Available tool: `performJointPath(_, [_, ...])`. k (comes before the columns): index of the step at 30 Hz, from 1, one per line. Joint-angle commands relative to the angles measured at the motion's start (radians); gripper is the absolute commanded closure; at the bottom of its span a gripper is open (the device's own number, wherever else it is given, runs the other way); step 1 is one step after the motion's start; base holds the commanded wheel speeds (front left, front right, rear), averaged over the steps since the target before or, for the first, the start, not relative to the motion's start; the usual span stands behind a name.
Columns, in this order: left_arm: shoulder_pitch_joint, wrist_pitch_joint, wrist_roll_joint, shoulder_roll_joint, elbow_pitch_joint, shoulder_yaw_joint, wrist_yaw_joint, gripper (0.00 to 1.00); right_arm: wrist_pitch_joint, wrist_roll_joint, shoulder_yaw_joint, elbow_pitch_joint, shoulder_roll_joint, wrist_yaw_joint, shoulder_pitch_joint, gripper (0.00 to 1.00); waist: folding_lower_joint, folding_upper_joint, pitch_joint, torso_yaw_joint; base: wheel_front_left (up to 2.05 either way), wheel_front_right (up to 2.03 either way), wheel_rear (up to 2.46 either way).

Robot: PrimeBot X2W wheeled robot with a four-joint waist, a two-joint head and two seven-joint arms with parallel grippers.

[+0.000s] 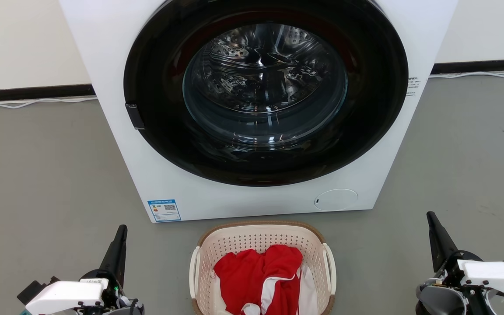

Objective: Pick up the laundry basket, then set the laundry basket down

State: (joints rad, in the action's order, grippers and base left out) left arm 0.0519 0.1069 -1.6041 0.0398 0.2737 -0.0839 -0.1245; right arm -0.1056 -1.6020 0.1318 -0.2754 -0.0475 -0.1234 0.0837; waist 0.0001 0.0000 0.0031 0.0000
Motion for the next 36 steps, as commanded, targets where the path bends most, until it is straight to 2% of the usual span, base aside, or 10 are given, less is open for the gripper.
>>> performJointPath(1, [0.056, 0.006, -0.005, 0.01, -0.029, -0.03, -0.006, 1.0, -0.007, -0.007, -0.018, 0.031, -0.003, -0.007, 0.024, 1.0, -0.0001, 0.0, 0.0, 0.0, 0.0, 0.0, 0.0])
performJointPath(7, [0.056, 0.006, -0.005, 0.01, -0.029, -0.03, -0.006, 1.0, -0.007, -0.007, -0.018, 0.031, -0.003, -0.007, 0.024, 1.0, -0.0001, 0.0, 0.0, 0.0, 0.0, 0.0, 0.0])
performJointPath(8, [0.0, 0.0, 0.0, 0.0, 0.0, 0.0, 0.0, 0.0, 0.0, 0.0, 0.0, 0.0, 0.0, 0.0, 0.0, 0.0, -0.0001, 0.0, 0.0, 0.0, 0.0, 0.0, 0.0])
performJointPath(13, [-0.015, -0.007, 0.003, -0.007, 0.025, 0.002, 0.001, 0.0, 0.005, 0.003, -0.007, -0.023, 0.003, 0.0, -0.008, 0.0, 0.0001, 0.0, 0.002, 0.0, 0.0, 0.0, 0.0])
performJointPath(18, [-0.012, -0.022, 0.012, -0.004, 0.017, 0.009, 0.001, 0.0, 0.02, 0.01, -0.019, -0.01, 0.001, 0.0, -0.007, 0.0, 0.0022, 0.0, -0.001, 0.0, 0.0, 0.0, 0.0])
performJointPath(22, [-0.009, -0.034, 0.025, 0.0, 0.011, 0.017, 0.001, 0.0, 0.033, 0.019, -0.032, 0.005, -0.003, 0.0, -0.006, 0.0, 0.0002, 0.0, 0.002, -0.001, 0.0, 0.0, 0.0])
performJointPath(36, [0.004, -0.076, 0.143, 0.004, -0.017, 0.037, 0.0, 0.0, 0.074, 0.105, -0.067, 0.043, -0.013, -0.001, 0.001, 0.0, 0.0, 0.0, 0.008, -0.005, 0.0, 0.0, 0.0])
